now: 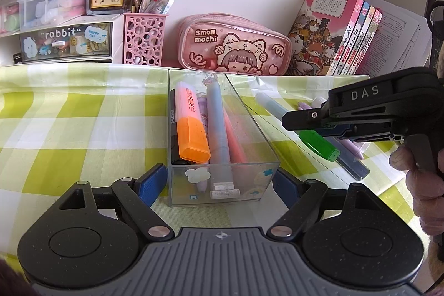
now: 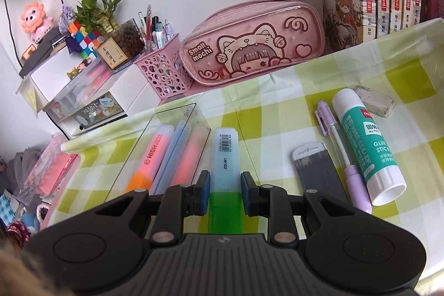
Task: Organize stationery
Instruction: 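Lift the mint highlighter, lower it into the clear box, open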
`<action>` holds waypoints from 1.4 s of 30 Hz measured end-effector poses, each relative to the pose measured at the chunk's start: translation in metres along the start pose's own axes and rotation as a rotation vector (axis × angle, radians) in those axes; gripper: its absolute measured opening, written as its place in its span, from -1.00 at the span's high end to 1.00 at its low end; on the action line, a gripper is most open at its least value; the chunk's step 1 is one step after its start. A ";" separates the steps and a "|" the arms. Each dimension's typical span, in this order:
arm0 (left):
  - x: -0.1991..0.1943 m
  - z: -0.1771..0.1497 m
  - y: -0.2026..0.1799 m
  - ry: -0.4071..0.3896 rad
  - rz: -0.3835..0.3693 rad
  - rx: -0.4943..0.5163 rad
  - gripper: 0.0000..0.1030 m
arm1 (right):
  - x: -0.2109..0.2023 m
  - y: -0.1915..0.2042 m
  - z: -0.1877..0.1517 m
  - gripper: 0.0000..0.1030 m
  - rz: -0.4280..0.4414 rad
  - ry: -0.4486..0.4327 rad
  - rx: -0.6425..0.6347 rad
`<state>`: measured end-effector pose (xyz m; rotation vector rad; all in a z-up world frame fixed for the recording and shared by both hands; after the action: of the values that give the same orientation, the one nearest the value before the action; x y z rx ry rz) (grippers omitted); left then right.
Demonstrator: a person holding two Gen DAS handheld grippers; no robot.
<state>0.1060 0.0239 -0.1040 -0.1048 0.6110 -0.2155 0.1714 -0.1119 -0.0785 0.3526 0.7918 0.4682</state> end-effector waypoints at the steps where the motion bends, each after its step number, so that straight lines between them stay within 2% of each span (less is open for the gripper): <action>1: 0.000 0.000 0.000 0.000 -0.001 0.000 -0.56 | -0.001 0.000 0.003 -0.05 0.003 -0.006 0.012; 4: 0.000 -0.001 0.000 0.000 0.000 0.002 -0.56 | -0.006 0.005 0.011 -0.05 0.033 -0.027 0.054; 7: 0.000 -0.001 0.000 0.000 0.000 0.001 -0.57 | -0.008 0.015 0.020 -0.05 0.097 -0.036 0.101; 12: -0.001 -0.001 0.000 0.000 0.000 0.001 -0.57 | 0.001 0.037 0.025 -0.05 0.236 0.002 0.202; 14: -0.001 -0.001 0.000 0.000 0.000 0.001 -0.57 | 0.008 0.047 0.023 -0.05 0.261 0.022 0.219; 28: 0.000 -0.001 0.000 0.000 -0.001 0.001 -0.57 | 0.041 0.059 0.015 -0.08 0.239 0.074 0.287; 42: -0.001 -0.001 0.000 0.000 -0.002 0.001 -0.57 | 0.037 0.062 0.014 -0.09 0.246 0.069 0.254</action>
<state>0.1049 0.0239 -0.1044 -0.1050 0.6107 -0.2177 0.1881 -0.0425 -0.0623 0.6784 0.8817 0.6140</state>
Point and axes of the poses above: each gripper's, at about its wrist camera, not at the fingertips, and x roughly the way its jaws point, y to its left, z to its top, the point moved 10 cm from there along x, roughly the way its jaws point
